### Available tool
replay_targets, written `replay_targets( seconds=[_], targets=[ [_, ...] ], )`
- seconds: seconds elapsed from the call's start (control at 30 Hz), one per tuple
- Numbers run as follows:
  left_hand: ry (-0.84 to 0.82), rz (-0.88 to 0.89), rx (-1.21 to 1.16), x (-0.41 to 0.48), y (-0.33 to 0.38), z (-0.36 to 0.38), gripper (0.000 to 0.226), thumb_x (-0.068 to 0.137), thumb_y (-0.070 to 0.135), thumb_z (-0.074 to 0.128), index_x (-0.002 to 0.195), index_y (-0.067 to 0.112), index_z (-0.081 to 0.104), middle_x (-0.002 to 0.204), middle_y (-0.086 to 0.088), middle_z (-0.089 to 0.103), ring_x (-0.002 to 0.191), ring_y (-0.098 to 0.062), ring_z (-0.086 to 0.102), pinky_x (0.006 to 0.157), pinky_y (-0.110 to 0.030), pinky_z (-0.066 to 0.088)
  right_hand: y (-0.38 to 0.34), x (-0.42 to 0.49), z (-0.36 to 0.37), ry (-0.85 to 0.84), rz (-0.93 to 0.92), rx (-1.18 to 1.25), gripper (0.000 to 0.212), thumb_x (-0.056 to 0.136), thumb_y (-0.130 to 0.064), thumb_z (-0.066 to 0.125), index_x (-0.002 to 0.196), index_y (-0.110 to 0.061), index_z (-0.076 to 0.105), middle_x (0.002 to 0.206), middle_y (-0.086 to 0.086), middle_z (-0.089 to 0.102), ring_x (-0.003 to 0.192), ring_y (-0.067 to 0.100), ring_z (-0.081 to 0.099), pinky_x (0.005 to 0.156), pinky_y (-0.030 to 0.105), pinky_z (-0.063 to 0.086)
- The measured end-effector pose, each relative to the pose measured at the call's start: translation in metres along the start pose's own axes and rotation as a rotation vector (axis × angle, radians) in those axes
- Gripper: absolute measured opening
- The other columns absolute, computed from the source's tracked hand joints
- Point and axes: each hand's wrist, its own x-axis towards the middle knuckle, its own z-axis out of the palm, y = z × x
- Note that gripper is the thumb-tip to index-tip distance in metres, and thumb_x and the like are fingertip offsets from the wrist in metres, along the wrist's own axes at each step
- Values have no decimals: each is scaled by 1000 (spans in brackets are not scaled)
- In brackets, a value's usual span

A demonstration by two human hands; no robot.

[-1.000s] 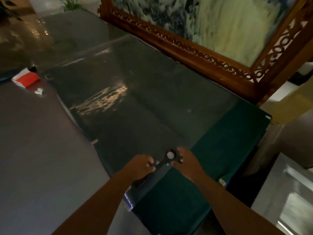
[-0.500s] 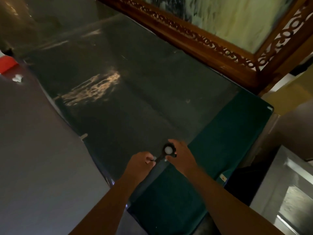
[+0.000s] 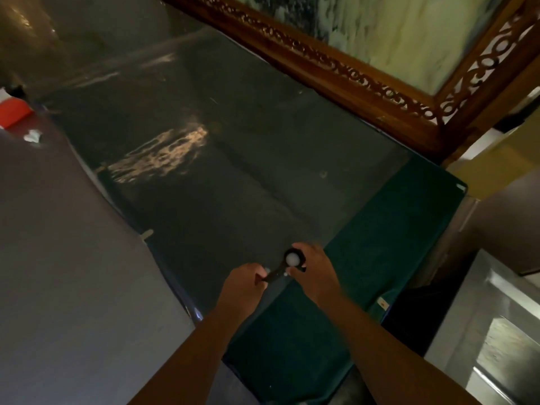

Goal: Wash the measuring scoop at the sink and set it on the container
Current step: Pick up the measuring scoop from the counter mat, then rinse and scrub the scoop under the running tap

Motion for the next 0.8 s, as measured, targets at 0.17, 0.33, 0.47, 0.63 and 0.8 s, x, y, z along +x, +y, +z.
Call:
replay_targets(
  seconds=[0.17,0.33,0.47,0.63,0.8],
  targets=[
    [0,73,0,-15,24,-28,8,86,16,64,90,16,71,87,-2,72,84,-19,66,71,-27,46,-15,-25,-31,85,-15,43,49,77,-20,81,121,-19,60,121,8,57,98,24,64,86,37,55],
    [25,225,7,-50,71,-50,9,88,13,62,85,17,69,78,2,61,74,-17,57,65,-26,39,-30,-74,-84,227,-45,59,41,75,-20,82,112,-16,64,108,8,59,90,25,63,77,33,53],
    [51,380,-13,-92,116,-50,8,88,13,64,89,12,71,85,-5,68,76,-20,60,66,-29,45,-27,-128,-129,318,-45,55,43,75,-23,82,113,-16,64,109,5,58,90,21,63,82,35,56],
    [20,547,-69,-162,176,-31,8,87,14,69,92,16,74,87,3,72,77,-5,64,66,-9,44,-6,-217,-189,439,-6,49,43,74,-30,82,112,-19,64,105,3,58,88,20,65,82,33,56],
    [-40,697,-75,-236,231,6,9,82,11,73,83,20,73,77,8,71,70,0,65,65,-15,51,22,-326,-243,580,20,23,41,71,-32,83,107,-20,68,96,2,61,74,13,63,71,21,50]
  ],
)
